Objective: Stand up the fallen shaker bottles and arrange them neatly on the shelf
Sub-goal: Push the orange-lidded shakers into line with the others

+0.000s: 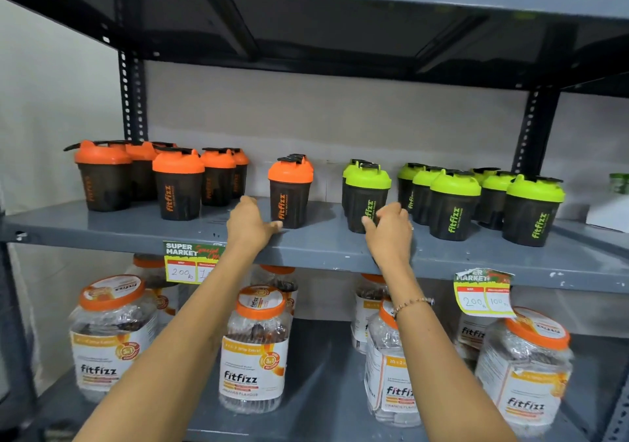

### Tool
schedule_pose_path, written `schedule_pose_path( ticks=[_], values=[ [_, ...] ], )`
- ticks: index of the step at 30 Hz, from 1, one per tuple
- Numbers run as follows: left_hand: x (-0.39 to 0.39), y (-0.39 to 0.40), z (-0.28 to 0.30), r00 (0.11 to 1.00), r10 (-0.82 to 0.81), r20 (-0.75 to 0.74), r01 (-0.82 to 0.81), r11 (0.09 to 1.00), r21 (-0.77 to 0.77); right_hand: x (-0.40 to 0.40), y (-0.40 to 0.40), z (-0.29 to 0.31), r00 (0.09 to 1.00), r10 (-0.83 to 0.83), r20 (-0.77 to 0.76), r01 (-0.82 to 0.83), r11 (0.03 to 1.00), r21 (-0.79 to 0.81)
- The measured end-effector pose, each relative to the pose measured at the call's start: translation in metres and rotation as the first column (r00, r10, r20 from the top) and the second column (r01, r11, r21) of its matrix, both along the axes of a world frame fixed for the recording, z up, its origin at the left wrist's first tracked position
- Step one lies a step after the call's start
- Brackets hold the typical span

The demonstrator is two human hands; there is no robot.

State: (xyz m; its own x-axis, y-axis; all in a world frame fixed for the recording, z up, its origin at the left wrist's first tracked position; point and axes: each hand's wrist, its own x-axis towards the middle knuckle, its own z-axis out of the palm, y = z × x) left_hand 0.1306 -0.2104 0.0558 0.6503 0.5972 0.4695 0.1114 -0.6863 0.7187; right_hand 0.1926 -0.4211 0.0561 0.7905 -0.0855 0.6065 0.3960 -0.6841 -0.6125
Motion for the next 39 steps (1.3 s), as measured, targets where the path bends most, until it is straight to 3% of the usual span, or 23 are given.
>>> schedule_pose_path(
  ticks=[4, 9, 12, 15, 18, 22, 24, 29, 33, 39],
  values=[
    [-0.024, 0.034, -0.006, 0.967, 0.041, 0.250, -0.048, 0.999, 0.021, -0.029, 0.047, -0.003, 0.980, 0.166, 0.111, -0.165, 0.986, -0.018],
    [-0.054, 0.107, -0.003, 0.923, 0.110, 0.369, -0.129, 0.991, 0.028, -0.060, 0.135, 0.004, 0.925, 0.380, 0.029, -0.378, 0.924, -0.050],
    [-0.067, 0.158, -0.001, 0.886, 0.205, 0.417, -0.246, 0.968, 0.046, -0.067, 0.184, 0.006, 0.904, 0.425, -0.031, -0.426, 0.903, -0.045],
    [-0.078, 0.203, -0.001, 0.842, 0.318, 0.437, -0.336, 0.941, -0.037, -0.071, 0.228, 0.010, 0.869, 0.473, -0.142, -0.479, 0.878, -0.012],
    [-0.080, 0.246, 0.002, 0.879, 0.355, 0.319, -0.362, 0.931, -0.038, -0.070, 0.264, 0.013, 0.835, 0.498, -0.234, -0.507, 0.862, 0.021],
    [-0.074, 0.283, 0.008, 0.968, 0.250, 0.025, -0.250, 0.968, -0.001, -0.069, 0.298, 0.016, 0.819, 0.470, -0.330, -0.466, 0.880, 0.098],
    [-0.070, 0.291, 0.010, 0.980, 0.190, -0.051, -0.192, 0.981, -0.038, -0.070, 0.311, 0.018, 0.828, 0.439, -0.350, -0.423, 0.898, 0.125],
    [-0.062, 0.307, 0.011, 0.991, 0.116, -0.073, -0.124, 0.987, -0.106, -0.068, 0.329, 0.017, 0.860, 0.359, -0.363, -0.351, 0.932, 0.089],
    [-0.062, 0.311, 0.006, 0.988, 0.146, -0.041, -0.148, 0.987, -0.065, -0.065, 0.336, 0.016, 0.886, 0.277, -0.373, -0.290, 0.957, 0.023],
    [-0.065, 0.304, -0.001, 0.982, 0.183, -0.052, -0.182, 0.983, 0.026, -0.062, 0.331, 0.013, 0.909, 0.233, -0.344, -0.215, 0.972, 0.091]
  ],
)
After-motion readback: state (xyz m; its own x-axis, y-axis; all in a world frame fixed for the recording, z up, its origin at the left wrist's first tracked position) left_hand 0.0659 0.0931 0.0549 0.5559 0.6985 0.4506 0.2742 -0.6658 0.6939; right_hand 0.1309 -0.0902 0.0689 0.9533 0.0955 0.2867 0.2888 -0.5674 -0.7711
